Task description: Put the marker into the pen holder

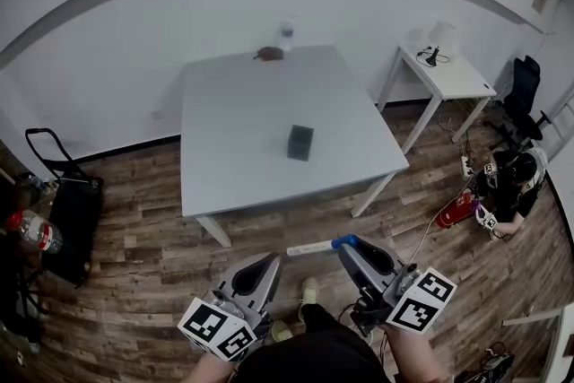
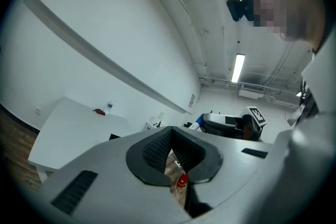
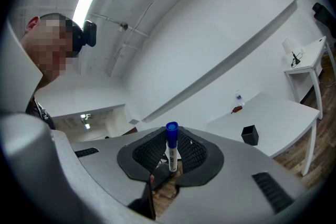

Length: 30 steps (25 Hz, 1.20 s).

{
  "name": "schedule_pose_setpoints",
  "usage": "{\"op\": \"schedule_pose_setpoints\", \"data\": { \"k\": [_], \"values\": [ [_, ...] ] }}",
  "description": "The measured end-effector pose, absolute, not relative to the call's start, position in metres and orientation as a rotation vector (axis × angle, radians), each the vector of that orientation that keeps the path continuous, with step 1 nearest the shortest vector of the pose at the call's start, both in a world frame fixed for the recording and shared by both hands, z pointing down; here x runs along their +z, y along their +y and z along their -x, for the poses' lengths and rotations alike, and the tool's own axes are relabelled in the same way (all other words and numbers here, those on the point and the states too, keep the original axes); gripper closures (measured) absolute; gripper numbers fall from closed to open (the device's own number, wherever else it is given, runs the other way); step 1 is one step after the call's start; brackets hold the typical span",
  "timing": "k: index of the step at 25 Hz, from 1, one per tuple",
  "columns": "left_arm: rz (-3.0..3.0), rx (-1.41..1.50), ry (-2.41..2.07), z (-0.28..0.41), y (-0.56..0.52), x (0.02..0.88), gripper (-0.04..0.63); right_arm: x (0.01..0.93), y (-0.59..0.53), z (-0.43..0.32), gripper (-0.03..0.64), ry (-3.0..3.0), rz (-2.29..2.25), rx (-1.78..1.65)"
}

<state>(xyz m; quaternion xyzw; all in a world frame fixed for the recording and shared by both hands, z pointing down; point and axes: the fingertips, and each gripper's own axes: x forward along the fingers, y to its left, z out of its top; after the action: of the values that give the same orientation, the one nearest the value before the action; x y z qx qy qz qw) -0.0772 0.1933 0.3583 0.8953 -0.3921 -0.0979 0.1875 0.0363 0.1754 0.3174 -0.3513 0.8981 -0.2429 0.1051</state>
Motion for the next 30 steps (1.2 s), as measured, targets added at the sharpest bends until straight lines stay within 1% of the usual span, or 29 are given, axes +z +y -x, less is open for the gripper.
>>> {"op": "schedule_pose_setpoints", "data": {
  "k": [16,30],
  "values": [
    [-2.493,-0.221,-1.190,0.049,0.103,0.357,0.591,0.320,0.075,-0.064,0.546,2.660,0.952,-0.759],
    [-2.468,-0.164,-1.265,-0.003,0.031,0.355,0.591,0.327,-0.009,-0.109,0.546,2.654,0.861,-0.817]
  ]
}}
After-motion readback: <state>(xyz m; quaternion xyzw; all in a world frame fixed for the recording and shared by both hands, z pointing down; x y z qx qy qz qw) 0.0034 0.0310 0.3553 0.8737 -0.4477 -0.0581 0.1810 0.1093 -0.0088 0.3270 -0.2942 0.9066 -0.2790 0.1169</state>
